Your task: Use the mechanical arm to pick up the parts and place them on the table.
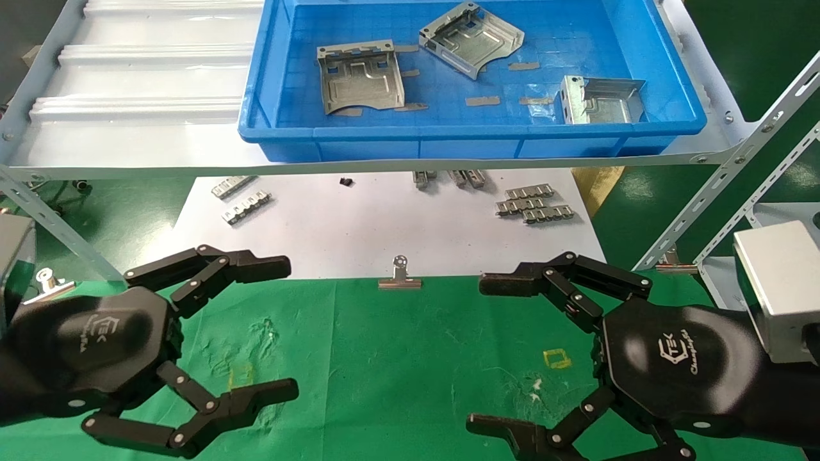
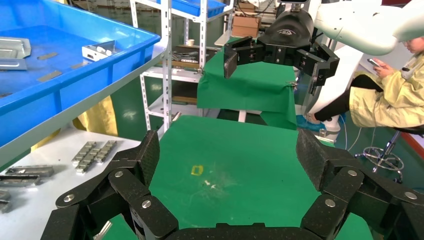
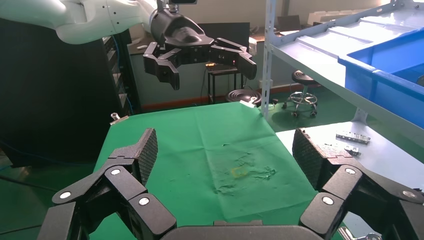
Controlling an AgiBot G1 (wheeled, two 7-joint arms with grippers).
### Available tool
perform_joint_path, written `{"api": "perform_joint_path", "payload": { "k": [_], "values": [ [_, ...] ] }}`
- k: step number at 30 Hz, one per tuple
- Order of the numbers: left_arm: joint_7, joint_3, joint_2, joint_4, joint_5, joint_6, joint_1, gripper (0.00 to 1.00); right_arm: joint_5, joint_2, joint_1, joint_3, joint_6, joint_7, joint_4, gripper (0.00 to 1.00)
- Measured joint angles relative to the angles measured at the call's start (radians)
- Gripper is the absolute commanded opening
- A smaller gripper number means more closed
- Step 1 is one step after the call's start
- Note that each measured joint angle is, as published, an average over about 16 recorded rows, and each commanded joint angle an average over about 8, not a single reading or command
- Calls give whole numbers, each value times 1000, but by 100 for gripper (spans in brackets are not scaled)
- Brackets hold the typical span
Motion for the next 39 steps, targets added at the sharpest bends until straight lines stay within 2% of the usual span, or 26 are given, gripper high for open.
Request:
{"api": "perform_joint_path", "payload": {
  "k": [33,39],
  "values": [
    [0,0,0,0,0,0,0,0,-1,-1,2,0,1,0,1,100],
    [0,0,0,0,0,0,0,0,-32,-24,50,-8,31,5,-8,100]
  ]
}}
